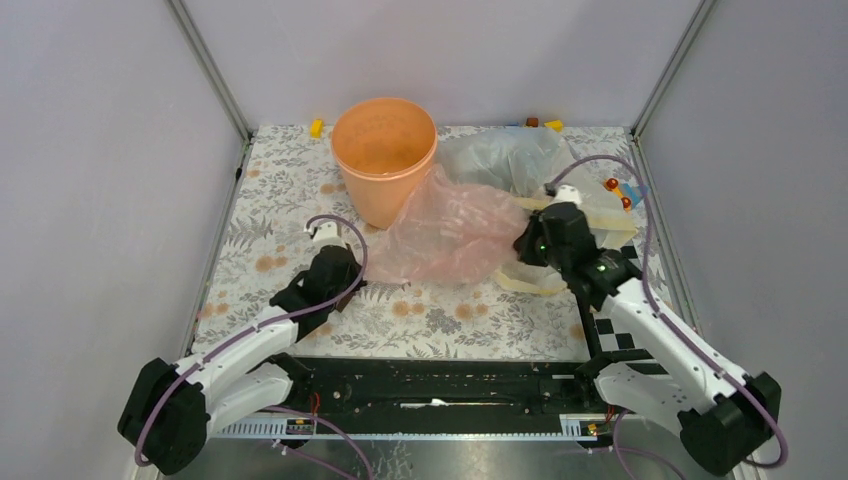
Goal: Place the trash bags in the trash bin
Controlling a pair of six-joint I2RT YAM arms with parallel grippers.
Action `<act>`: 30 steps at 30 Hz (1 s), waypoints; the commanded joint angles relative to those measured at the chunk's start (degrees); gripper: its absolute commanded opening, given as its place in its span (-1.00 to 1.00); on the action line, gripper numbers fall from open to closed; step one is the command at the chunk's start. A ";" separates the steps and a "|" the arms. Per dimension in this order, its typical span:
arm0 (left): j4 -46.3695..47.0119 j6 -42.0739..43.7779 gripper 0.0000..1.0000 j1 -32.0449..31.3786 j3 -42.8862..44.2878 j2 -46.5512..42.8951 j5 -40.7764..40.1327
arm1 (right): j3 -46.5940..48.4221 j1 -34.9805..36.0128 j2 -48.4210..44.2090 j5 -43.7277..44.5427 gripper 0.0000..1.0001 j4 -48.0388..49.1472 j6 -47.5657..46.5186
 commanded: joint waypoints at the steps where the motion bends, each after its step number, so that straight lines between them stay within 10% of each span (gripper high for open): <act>1: -2.80 -5.12 -1.00 3.88 -0.79 -1.43 -5.14 | -0.04 -7.52 -4.73 6.35 -1.00 -4.58 -2.79; 6: -2.20 -8.85 -1.00 9.21 -3.42 -4.83 -2.22 | -6.28 -9.50 -9.92 13.17 -1.00 -2.30 3.03; 14: 8.36 -6.71 -1.00 10.84 -4.80 -14.37 17.65 | -6.46 -9.60 -10.49 -5.67 -0.91 3.36 -5.34; 30: -14.38 6.21 -1.00 10.84 37.93 -21.30 17.60 | 14.70 -9.59 -6.83 -13.13 -1.00 12.55 -9.87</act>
